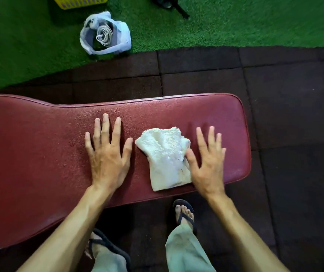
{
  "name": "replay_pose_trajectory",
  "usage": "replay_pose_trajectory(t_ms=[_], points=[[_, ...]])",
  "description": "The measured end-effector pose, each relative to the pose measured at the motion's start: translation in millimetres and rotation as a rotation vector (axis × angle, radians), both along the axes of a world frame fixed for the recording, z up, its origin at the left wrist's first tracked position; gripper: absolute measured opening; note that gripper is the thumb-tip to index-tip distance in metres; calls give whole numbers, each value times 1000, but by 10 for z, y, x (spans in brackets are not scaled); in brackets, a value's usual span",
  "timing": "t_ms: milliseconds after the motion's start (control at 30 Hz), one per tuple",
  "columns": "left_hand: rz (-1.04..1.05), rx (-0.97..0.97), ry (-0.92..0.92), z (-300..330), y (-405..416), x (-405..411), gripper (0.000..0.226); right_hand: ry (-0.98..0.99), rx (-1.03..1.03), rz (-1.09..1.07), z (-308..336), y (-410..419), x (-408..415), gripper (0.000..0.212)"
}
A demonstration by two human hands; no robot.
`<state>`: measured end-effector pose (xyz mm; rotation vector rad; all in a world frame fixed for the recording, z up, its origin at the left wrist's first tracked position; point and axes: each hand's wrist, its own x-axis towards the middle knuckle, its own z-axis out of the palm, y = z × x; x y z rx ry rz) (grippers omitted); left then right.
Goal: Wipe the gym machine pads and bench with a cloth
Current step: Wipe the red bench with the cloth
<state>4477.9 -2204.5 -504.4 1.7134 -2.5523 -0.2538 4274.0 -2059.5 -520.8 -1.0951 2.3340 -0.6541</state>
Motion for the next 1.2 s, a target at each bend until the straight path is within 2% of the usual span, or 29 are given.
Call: replay_pose_trajectory(t_ms=[133, 200, 300, 433, 533, 600, 667, 733, 800, 933, 1067, 1200], points=[[-68, -86, 125, 177, 462, -587, 47, 113, 68, 64, -205, 183, -262, 63], [-130, -76, 116, 146, 710, -870, 42, 140, 60, 65, -239, 194, -251, 62], [-144, -88, 35, -14, 883, -974, 47, 162, 55, 40, -263, 182, -236, 62], [-249, -115, -71, -55, 908, -648, 50, 185, 57, 16, -264, 183, -198, 61], [-323, -71, -162, -30, 753, 7, 57, 184, 76, -20, -242, 158, -125, 61], [-280, -14, -177, 36, 375, 485, 61, 190, 92, -34, -234, 137, -99, 61], [-144, 30, -78, 163, -164, 632, 60, 221, 109, -33, -237, 126, -74, 61], [-83, -11, 14, 237, -567, 346, 56, 254, 141, -33, -251, 110, -59, 61], [-132, -49, 25, 180, -611, -178, 55, 260, 165, -30, -255, 104, -47, 61], [-285, -37, -17, -5, 164, -780, 65, 245, 160, -11, -266, 117, -62, 61], [-496, -9, -33, 55, 691, -61, 61, 229, 167, -8, -232, 95, -17, 63], [-615, -92, -134, 187, 179, 1016, 57, 245, 132, 107, -158, -35, 193, 63]])
